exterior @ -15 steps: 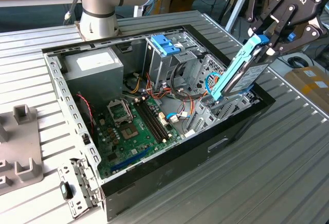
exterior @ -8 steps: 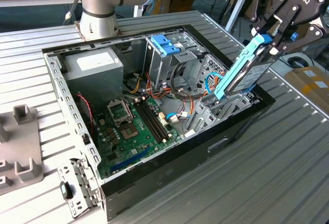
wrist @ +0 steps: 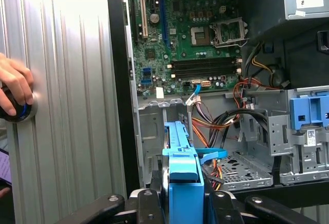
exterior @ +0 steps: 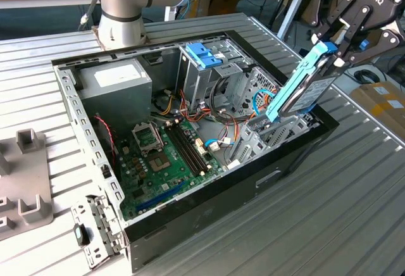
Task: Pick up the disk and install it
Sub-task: 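Pick up the disk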
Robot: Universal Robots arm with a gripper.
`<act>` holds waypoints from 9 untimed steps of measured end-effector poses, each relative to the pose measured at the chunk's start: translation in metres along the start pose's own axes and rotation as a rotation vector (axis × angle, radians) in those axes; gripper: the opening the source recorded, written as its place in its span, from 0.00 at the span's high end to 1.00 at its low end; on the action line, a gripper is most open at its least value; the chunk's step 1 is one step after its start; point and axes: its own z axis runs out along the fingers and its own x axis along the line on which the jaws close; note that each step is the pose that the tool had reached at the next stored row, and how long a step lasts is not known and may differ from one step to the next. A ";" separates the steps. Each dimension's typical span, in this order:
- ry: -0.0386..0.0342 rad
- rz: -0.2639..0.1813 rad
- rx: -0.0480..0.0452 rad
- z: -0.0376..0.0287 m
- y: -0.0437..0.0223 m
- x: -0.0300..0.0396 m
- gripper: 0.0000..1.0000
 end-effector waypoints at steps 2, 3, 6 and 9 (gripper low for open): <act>-0.0001 0.000 0.0000 0.0000 -0.0011 -0.0001 0.63; -0.0001 0.000 0.0000 0.0001 -0.0016 -0.0001 0.63; 0.0000 0.000 0.0000 0.0001 -0.0039 -0.0003 0.63; 0.0000 0.000 0.0000 0.0002 -0.0062 -0.0005 0.63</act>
